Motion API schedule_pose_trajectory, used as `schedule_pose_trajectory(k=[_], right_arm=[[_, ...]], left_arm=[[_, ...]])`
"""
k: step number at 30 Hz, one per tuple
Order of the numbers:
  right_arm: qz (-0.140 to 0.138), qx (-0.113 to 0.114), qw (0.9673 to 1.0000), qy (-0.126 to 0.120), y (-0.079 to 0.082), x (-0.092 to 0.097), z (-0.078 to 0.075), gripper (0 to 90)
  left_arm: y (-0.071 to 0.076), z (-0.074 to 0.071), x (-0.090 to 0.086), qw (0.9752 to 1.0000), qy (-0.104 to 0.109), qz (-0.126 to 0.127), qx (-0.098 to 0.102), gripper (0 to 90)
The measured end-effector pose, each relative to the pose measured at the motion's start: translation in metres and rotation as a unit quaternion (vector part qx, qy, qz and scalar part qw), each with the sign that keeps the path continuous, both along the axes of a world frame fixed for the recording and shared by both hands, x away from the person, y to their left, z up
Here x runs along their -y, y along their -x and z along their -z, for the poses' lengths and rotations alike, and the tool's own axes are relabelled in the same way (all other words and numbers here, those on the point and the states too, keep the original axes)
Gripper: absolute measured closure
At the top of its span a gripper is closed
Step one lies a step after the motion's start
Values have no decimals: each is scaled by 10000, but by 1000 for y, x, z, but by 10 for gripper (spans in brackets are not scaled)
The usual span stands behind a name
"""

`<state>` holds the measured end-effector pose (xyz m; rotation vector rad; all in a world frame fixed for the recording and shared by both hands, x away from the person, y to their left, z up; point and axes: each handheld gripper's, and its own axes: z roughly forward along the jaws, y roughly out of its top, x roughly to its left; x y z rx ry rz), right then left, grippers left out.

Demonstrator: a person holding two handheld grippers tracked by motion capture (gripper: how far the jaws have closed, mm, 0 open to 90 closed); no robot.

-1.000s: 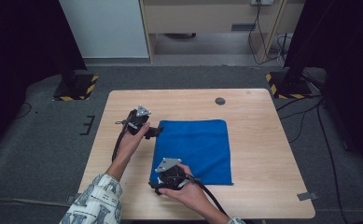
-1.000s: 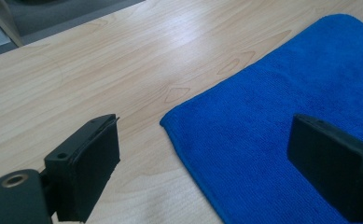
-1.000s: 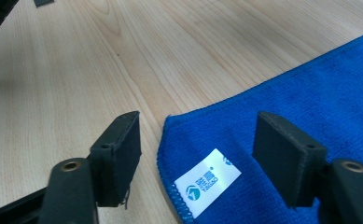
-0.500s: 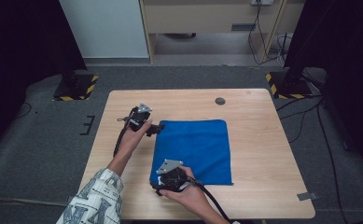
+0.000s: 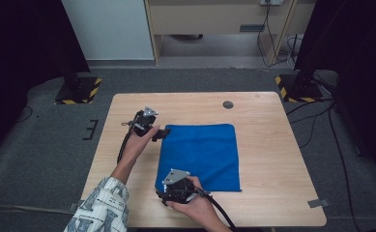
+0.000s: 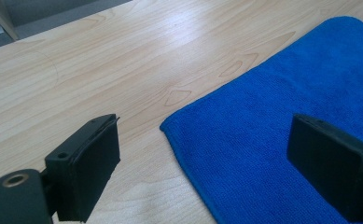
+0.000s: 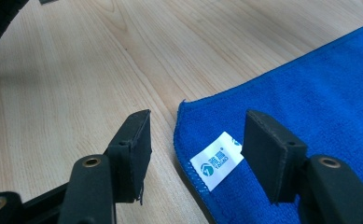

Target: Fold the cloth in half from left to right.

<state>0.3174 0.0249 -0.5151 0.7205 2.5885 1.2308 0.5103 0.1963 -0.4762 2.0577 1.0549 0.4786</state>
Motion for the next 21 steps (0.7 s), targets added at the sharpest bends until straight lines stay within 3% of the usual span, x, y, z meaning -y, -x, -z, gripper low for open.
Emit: schedule_pose_trajectory(k=[12,15,17,19,21], right_arm=[[-22,35,9999,131,-2,-23,9,408],[17,112,9996,247,-4,-28,13,544],[72,60,9996,254,-5,-29,14,728],[37,3,9998,194,-4,-29,14,831],[-30,-19,9998,185,-2,-29,13,858]], left_arm=[[-3,5,-2,10000,45,-30,-81,90],[-4,6,-2,9999,107,-12,-92,99],[-5,8,-3,9998,136,3,-109,100],[-6,10,-3,9998,155,13,-131,109],[-8,13,-4,9997,205,-7,-151,119]])
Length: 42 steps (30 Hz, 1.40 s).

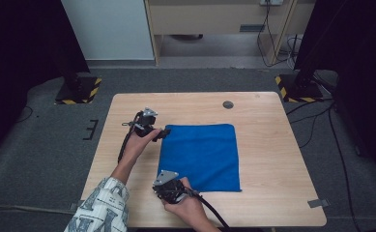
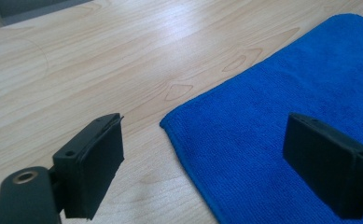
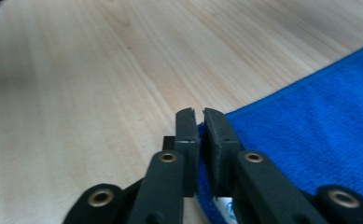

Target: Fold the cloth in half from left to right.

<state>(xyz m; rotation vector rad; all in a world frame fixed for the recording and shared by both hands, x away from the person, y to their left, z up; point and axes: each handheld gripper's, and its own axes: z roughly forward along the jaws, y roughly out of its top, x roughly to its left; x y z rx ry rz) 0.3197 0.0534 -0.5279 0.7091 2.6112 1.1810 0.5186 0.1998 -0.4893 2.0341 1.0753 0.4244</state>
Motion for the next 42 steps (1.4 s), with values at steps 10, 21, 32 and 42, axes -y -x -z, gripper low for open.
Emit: schedule_pose_trajectory(k=[10,21,32,42], right_arm=[[-306,-122,9993,-153,13,5,-5,884],[-271,-204,9991,-250,12,13,-4,879],[-246,-185,9991,-281,14,12,-6,888],[-87,-23,9992,-398,15,17,-15,893]], left_arm=[[-14,25,7,9989,-374,-134,-239,250],[-21,38,1,9981,-515,-225,-265,456],[-20,39,8,9988,-374,129,-285,823],[-21,21,10,9997,-146,-42,-174,876]])
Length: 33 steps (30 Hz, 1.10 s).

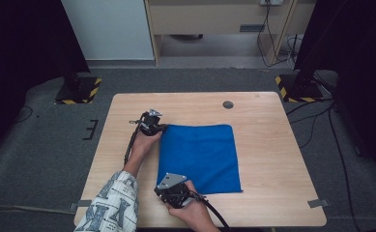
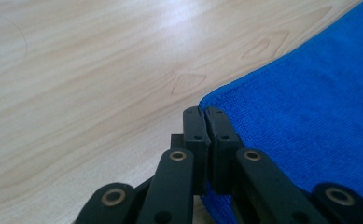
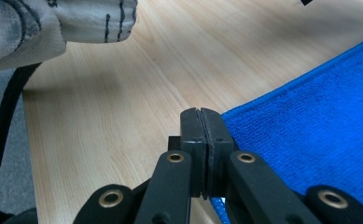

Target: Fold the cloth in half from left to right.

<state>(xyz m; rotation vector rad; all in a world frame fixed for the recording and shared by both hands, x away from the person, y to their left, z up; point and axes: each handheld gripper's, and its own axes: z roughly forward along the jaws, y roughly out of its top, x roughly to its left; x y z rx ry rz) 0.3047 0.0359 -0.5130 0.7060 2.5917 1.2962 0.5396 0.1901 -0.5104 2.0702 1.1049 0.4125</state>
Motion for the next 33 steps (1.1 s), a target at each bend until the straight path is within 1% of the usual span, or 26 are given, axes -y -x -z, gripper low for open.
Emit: schedule_pose_trajectory(k=[4,6,8,12,18,21,26,33], right_arm=[[42,109,9999,-47,2,0,-8,895],[31,166,9998,-52,3,-1,-12,895],[36,219,9997,-95,4,-1,-17,896],[15,310,9994,-153,7,-2,-25,897],[8,388,9990,-222,10,-6,-33,897],[22,380,9990,-247,10,-8,-34,897],[24,370,9990,-232,10,-11,-32,897],[34,378,9989,-280,11,-16,-33,897]], left_arm=[[1,-15,2,10000,5,28,93,877],[2,-20,3,9999,-2,25,135,877],[4,-25,1,9998,39,-14,174,878],[5,-27,-5,9999,-5,-76,116,878],[6,-33,-13,9998,8,-121,160,877],[7,-34,-18,9998,35,-115,165,878],[8,-36,-22,9997,160,-77,162,878],[10,-41,-25,9996,176,-76,198,878]])
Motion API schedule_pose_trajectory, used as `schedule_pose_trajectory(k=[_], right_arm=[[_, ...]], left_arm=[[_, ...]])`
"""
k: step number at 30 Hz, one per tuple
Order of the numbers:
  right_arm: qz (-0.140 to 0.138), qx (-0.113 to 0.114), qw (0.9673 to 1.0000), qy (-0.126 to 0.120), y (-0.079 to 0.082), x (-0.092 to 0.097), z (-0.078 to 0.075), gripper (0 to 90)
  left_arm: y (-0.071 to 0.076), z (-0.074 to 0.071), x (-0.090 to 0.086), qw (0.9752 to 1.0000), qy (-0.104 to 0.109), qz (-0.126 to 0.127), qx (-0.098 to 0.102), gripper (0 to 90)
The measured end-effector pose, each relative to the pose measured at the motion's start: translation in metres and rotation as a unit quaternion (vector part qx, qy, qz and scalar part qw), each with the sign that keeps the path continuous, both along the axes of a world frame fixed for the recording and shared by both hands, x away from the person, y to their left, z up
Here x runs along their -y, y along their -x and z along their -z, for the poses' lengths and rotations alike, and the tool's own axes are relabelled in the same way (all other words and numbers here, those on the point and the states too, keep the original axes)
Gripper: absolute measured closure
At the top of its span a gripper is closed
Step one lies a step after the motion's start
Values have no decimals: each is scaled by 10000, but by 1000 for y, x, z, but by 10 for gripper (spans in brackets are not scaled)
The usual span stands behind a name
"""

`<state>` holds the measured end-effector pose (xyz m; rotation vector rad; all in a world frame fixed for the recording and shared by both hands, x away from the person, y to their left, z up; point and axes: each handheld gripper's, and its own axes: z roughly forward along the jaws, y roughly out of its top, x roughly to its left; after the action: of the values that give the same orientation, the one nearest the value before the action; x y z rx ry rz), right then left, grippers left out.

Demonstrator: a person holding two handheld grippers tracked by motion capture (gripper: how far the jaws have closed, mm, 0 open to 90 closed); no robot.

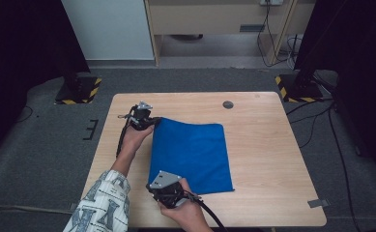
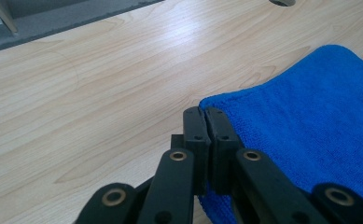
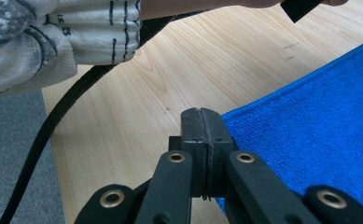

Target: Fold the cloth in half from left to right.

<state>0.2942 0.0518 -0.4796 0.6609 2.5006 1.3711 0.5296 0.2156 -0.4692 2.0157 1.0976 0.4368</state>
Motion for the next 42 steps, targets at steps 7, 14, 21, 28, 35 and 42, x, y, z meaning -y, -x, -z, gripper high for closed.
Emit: schedule_pose_trajectory(k=[7,14,21,28,35,42], right_arm=[[-8,27,10000,-26,0,-6,-3,897],[-47,42,10000,-22,3,-10,-3,899],[-56,87,9999,-106,4,-17,-6,898],[-45,53,9999,-137,5,-26,-4,898],[-70,36,9996,-274,3,-43,-9,898],[22,-46,9992,-386,-3,-33,-6,897]], left_arm=[[1,-1,-6,10000,-52,-27,-20,878],[2,-1,-16,9999,-35,-50,-87,879],[3,-3,-23,10000,33,-19,-59,879],[3,-2,-31,10000,48,-15,-70,879],[5,-5,-47,9999,55,-79,-103,879],[0,1,-35,9998,48,-90,-151,878]])
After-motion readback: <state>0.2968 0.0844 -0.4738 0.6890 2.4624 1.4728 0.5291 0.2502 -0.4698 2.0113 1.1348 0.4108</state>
